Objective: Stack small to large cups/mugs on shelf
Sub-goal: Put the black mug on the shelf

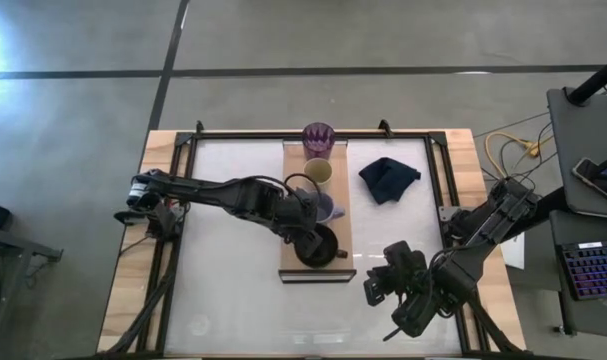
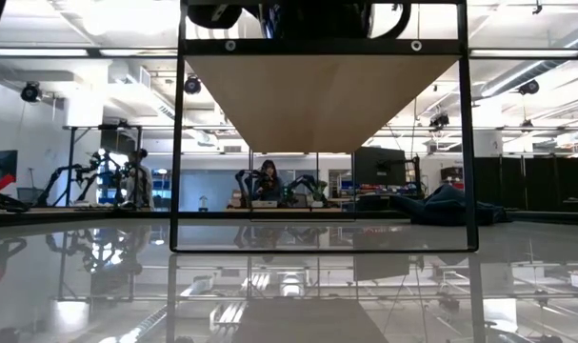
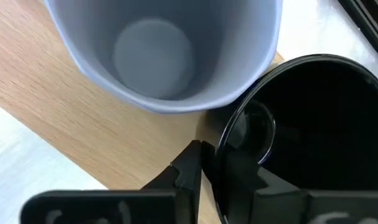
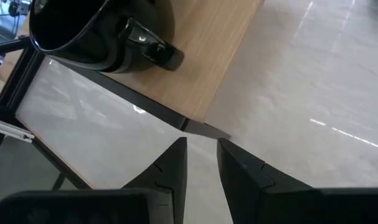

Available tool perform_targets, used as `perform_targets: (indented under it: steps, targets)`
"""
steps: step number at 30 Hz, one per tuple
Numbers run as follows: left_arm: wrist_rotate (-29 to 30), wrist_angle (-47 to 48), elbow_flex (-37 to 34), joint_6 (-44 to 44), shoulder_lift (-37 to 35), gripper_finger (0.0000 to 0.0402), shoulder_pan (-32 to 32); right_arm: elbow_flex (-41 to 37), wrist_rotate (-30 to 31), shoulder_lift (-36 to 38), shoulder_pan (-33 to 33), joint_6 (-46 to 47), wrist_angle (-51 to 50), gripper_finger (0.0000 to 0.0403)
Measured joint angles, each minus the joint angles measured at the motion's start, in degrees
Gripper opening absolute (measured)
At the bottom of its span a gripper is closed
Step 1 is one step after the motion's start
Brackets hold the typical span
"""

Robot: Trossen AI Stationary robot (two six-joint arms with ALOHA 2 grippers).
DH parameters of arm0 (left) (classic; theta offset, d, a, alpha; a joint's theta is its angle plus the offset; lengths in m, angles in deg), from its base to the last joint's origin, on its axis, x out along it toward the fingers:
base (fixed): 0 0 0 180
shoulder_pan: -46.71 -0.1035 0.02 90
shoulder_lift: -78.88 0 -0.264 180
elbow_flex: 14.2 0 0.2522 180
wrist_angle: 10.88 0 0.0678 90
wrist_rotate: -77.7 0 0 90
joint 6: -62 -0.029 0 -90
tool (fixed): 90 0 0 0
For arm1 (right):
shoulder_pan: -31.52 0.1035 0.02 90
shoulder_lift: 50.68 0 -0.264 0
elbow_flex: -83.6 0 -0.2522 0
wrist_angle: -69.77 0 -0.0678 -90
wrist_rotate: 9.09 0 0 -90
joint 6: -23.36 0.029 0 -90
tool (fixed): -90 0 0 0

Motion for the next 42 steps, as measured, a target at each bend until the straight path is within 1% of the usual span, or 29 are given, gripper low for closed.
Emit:
perform_targets:
  steps: [12,24,29,33,39,42]
  targets:
    - [-0.15,0.35,0.21,-0.15,-0.11,0.0033,0.02,-0.01,-0.02,0.0,0.0,-0.38,-1.02,0.0082]
    - [-0.11,-2.86,0.17,-0.77,-0.13,0.0034,0.02,-0.02,-0.02,0.0,0.0,-0.37,-1.49,0.0082]
    - [-0.17,-2.05,0.15,-1.76,-0.15,0.0034,0.02,-0.02,-0.02,0.0,0.0,-0.37,-1.49,0.0082]
    - [-1.64,-2.1,0.15,-2.5,-0.17,0.0034,0.0,-0.02,-0.02,0.0,0.0,-0.37,-1.51,0.0082]
    - [-0.95,-2.2,0.02,-3.12,-0.22,0.0035,0.02,-0.02,-0.02,0.0,0.0,-0.37,-1.64,0.0082]
    - [-0.54,-2.37,0.25,-1.82,-0.22,0.0043,0.04,-0.02,-0.03,0.0,0.0,-0.37,-1.64,0.0082]
